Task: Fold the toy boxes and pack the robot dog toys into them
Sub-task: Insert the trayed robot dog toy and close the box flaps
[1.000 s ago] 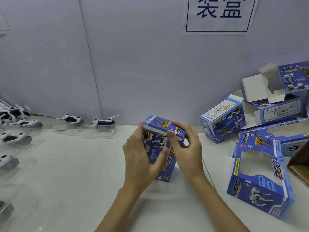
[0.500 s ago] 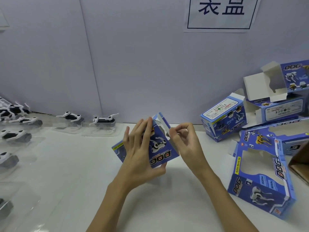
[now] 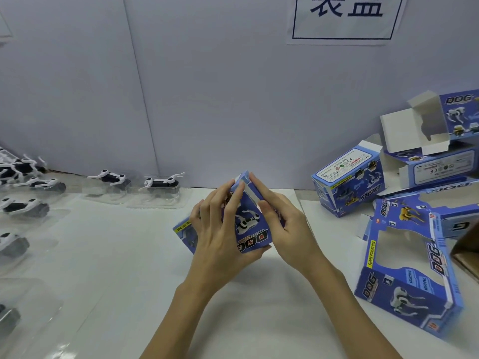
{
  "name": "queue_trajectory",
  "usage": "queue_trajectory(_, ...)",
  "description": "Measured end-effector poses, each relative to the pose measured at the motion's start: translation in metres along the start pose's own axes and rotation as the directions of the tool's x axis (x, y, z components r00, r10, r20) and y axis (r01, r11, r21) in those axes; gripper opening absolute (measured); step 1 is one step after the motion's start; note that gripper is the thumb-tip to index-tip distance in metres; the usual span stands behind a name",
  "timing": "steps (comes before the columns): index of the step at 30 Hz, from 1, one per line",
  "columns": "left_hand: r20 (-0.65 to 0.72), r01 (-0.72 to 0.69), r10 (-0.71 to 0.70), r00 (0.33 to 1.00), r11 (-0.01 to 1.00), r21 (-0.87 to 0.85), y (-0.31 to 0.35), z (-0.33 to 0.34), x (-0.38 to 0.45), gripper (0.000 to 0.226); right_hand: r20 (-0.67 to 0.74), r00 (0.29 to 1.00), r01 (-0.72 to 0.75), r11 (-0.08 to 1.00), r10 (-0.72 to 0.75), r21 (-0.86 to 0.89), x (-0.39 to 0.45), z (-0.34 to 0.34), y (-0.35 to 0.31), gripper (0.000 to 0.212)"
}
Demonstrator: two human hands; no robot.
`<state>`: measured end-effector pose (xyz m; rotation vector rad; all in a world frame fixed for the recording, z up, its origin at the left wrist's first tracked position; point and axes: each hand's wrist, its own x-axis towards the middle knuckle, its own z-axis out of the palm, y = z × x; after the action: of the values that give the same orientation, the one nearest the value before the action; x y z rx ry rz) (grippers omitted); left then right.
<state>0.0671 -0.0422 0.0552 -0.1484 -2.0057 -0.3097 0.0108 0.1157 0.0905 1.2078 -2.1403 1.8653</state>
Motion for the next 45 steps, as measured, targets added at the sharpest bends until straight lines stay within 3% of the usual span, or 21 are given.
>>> queue_trajectory(5, 0.028, -0.044, 0.043, 0.999, 0.997, 0.057, -0.001, 0.002, -0.002, 0.09, -0.006, 1.0, -0.018, 0.997, 0.019, 0.076, 0.0, 0.001, -0.002, 0.051)
queue_trajectory(13, 0.011, -0.029, 0.029, 1.0, 0.997, 0.065, -0.004, 0.003, -0.003, 0.076, 0.031, 0.999, -0.034, 0.998, 0.032, 0.057, 0.0, -0.002, -0.005, 0.053)
queue_trajectory(25, -0.02, -0.01, 0.011, 1.0, 0.998, 0.068, -0.004, 0.002, -0.004, 0.096, 0.074, 0.997, -0.015, 0.998, 0.011, 0.058, 0.001, -0.004, -0.002, 0.049)
queue_trajectory(30, -0.004, -0.044, 0.045, 0.999, 0.995, 0.087, -0.008, -0.002, 0.0, 0.084, 0.005, 1.0, -0.02, 0.992, 0.02, 0.122, -0.001, 0.009, 0.002, 0.05)
queue_trajectory(39, -0.036, 0.064, -0.064, 0.997, 0.998, 0.011, -0.001, -0.014, 0.004, 0.088, -0.142, 0.988, 0.073, 0.993, -0.059, 0.095, -0.004, 0.013, 0.001, 0.049)
queue_trajectory(45, -0.04, 0.053, -0.053, 0.998, 0.999, 0.004, -0.004, -0.014, 0.003, 0.09, -0.138, 0.984, 0.12, 0.992, -0.113, 0.045, -0.004, 0.018, 0.005, 0.045)
